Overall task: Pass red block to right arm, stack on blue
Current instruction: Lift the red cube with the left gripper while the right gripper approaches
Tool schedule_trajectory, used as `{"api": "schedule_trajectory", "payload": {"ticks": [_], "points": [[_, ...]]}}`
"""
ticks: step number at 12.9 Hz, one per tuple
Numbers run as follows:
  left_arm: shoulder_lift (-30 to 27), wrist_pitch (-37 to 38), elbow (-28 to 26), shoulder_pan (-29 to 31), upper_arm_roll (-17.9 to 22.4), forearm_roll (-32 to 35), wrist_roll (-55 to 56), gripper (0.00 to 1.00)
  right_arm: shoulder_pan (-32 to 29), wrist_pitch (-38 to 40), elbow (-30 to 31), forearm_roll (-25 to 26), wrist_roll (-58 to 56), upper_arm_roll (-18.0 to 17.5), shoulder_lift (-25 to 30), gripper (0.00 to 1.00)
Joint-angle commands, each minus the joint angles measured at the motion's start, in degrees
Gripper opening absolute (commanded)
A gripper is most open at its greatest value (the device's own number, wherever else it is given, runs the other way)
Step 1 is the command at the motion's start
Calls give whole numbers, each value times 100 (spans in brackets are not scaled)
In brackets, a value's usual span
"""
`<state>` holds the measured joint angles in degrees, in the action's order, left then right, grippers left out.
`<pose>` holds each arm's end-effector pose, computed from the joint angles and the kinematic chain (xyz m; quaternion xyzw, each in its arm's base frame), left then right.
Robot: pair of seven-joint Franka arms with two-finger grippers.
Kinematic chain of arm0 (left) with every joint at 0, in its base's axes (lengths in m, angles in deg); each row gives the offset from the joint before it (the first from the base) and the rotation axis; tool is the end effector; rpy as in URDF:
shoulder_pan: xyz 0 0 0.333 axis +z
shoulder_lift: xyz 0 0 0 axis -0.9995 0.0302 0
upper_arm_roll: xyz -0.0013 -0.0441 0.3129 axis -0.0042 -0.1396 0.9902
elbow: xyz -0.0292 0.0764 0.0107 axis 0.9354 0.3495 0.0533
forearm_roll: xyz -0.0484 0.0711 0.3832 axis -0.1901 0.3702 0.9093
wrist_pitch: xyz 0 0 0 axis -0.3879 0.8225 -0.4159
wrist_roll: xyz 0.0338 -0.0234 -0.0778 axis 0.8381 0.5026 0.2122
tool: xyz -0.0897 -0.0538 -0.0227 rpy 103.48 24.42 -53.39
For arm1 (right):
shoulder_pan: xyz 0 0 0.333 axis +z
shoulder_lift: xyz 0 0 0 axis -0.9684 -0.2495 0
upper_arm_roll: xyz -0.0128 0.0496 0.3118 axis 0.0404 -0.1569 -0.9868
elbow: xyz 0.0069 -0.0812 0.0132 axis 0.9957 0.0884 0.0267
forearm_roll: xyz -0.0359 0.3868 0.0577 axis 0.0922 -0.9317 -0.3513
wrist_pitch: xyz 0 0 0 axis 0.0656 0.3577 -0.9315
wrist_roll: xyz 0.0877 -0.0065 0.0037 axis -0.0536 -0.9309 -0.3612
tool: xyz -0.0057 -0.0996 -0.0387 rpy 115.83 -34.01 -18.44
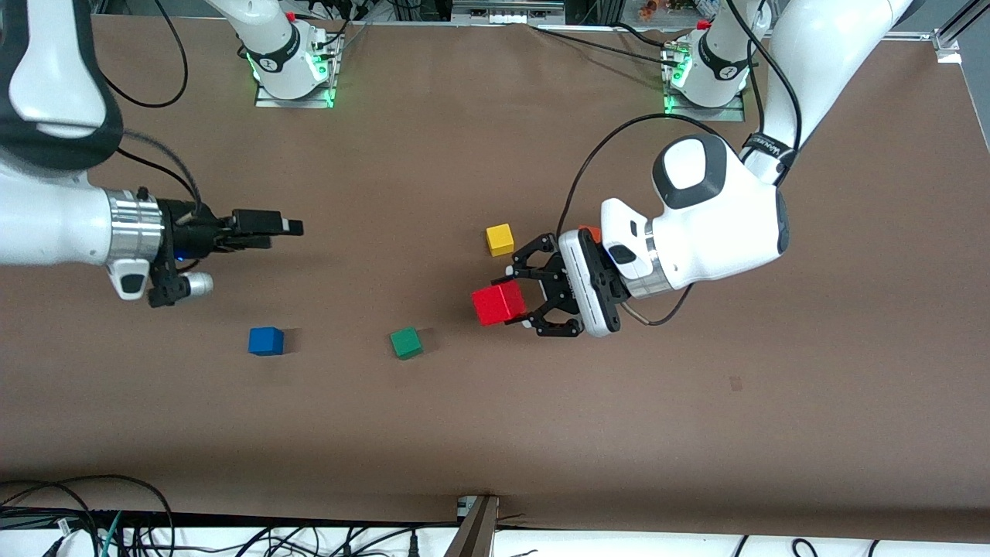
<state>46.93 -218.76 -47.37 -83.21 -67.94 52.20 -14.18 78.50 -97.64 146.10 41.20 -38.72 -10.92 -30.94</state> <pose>0.6627 -0.3559 0.4639 0.7613 -0.4258 0.3008 0.3855 0.6363 0.1226 0.4610 -0.9131 -0.0147 0.1461 0.3803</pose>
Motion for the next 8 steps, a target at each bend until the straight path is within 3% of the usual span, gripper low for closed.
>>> {"api": "schedule_trajectory", "payload": {"ticks": [1,5,8], "points": [[56,-163,46,-92,-105,-478,-255,6,-84,76,-89,-1468,30,-42,-543,100],[74,-839,46,-453,-96,-936,-334,6,-58,76,-106,-3614,128,-104,-1133,100],[135,-1076,46,-681,-96,-972,-334,6,100,32,-115,-4470,84,-113,-1318,100]]}}
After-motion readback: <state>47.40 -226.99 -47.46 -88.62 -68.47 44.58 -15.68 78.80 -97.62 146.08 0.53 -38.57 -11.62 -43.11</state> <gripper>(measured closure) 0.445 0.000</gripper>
